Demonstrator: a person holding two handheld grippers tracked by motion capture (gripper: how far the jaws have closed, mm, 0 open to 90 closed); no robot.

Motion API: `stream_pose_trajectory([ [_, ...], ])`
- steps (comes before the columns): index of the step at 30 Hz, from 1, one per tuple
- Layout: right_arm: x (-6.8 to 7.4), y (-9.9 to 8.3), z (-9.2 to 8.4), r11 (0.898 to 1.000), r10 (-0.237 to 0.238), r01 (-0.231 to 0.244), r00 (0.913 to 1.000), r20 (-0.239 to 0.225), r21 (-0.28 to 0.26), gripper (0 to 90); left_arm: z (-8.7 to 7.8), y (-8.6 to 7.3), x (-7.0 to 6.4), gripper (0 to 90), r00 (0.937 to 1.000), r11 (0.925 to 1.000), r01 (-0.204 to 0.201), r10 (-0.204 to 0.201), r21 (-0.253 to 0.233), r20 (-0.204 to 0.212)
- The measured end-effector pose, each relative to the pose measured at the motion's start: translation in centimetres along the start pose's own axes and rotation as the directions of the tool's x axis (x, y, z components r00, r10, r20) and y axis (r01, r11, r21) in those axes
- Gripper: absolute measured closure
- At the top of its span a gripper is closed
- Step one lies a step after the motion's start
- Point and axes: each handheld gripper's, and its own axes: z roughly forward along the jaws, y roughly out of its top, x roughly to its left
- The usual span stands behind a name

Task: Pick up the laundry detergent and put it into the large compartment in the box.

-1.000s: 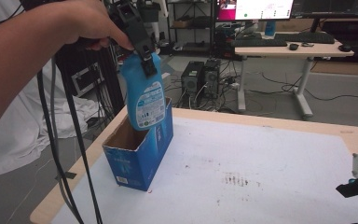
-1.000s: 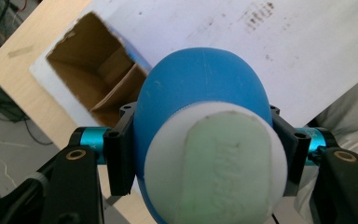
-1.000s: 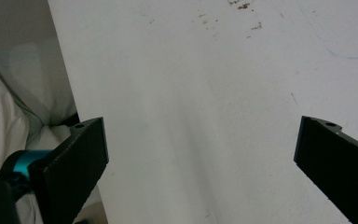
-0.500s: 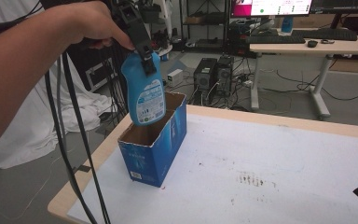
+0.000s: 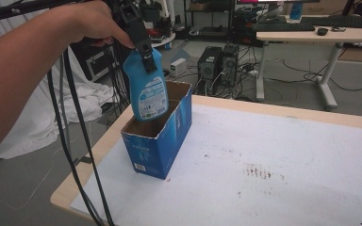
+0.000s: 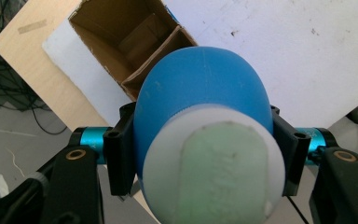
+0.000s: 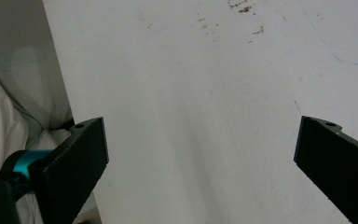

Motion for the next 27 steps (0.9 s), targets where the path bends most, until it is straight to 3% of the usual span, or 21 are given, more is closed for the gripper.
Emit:
stream_pose_trajectory([
  [4,-0.1,0.1,0.3,1.000,0.004,-0.004,1.0000,-0.005,0.011,2.0,1.9,-0.3,0.1,37.7,0.9992,0.9992,-0.038,0.037,0.015,0.015],
  [11,-0.2,0.1,0.7,1.000,0.011,-0.011,0.9999,-0.011,0.017,2.0,6.3,-0.9,0.3,37.7,0.9985,0.9956,-0.054,0.053,0.076,0.015],
  [16,-0.3,-0.1,0.9,1.000,0.019,-0.019,0.9997,-0.015,0.020,2.0,8.7,-1.4,0.5,37.7,0.9972,0.9943,-0.067,0.064,0.083,0.037],
  [20,-0.4,-0.2,1.0,0.999,0.026,-0.026,0.9996,-0.014,0.023,2.0,10.6,-1.7,0.6,37.7,0.9942,0.9892,-0.104,0.101,0.103,0.038],
  [23,-0.4,-0.3,1.1,0.999,0.027,-0.027,0.9995,-0.015,0.024,2.0,11.9,-1.9,0.5,37.7,0.9938,0.9891,-0.108,0.104,0.101,0.037],
  [27,-0.5,-0.4,1.3,0.999,0.030,-0.030,0.9994,-0.019,0.027,2.0,13.5,-2.2,0.4,37.7,0.9908,0.9836,-0.131,0.125,0.124,0.051],
])
